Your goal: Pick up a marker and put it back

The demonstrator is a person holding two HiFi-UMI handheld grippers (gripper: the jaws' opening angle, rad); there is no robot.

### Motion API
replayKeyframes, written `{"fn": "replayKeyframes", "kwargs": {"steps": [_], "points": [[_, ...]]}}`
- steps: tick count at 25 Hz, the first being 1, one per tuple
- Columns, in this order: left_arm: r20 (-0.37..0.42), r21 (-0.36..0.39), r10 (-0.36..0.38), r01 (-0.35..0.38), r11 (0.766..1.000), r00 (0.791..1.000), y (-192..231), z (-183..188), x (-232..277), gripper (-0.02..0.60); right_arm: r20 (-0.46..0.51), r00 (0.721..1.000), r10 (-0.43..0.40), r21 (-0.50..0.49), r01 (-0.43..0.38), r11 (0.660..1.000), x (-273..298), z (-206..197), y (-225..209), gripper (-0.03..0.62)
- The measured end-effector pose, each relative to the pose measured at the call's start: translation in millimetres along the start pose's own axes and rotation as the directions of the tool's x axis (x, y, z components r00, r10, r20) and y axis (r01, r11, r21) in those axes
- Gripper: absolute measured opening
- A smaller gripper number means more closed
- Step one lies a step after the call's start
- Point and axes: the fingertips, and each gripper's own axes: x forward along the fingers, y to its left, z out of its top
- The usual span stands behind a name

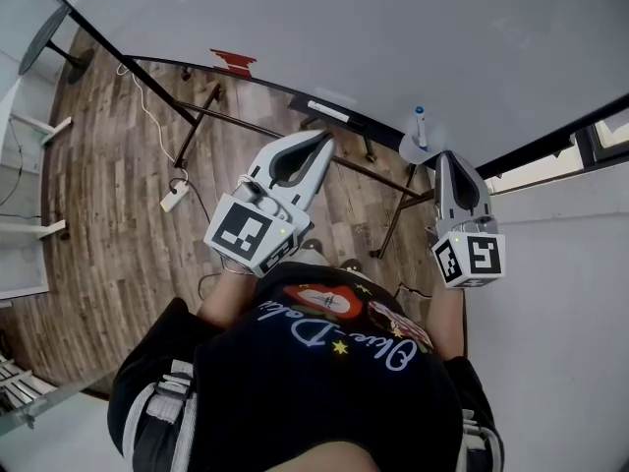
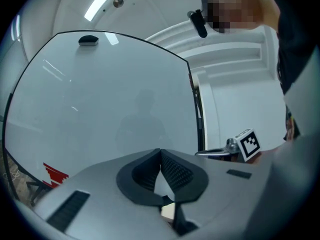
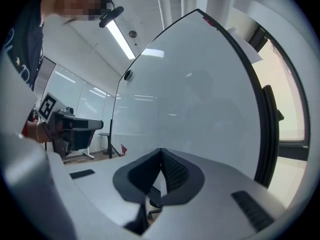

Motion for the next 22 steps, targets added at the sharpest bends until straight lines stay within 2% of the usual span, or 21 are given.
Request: {"fn": "replayKeyframes", "kwargs": {"steps": [12,22], "points": [[-0.01,0.002,-0.097,0.097,0.995,0.995,-25.5,-3.3,25.8,0.003,0.113,0.993,-0.029,0.088,0.019,0.996,-37.5,29.8,-5.6,0.0],[-0.014,0.002,-0.121,0.122,0.993,0.992,-31.2,-4.5,34.8,0.003,0.135,0.99,-0.04,0.111,0.025,0.993,-47.5,35.4,-5.3,0.0]]}}
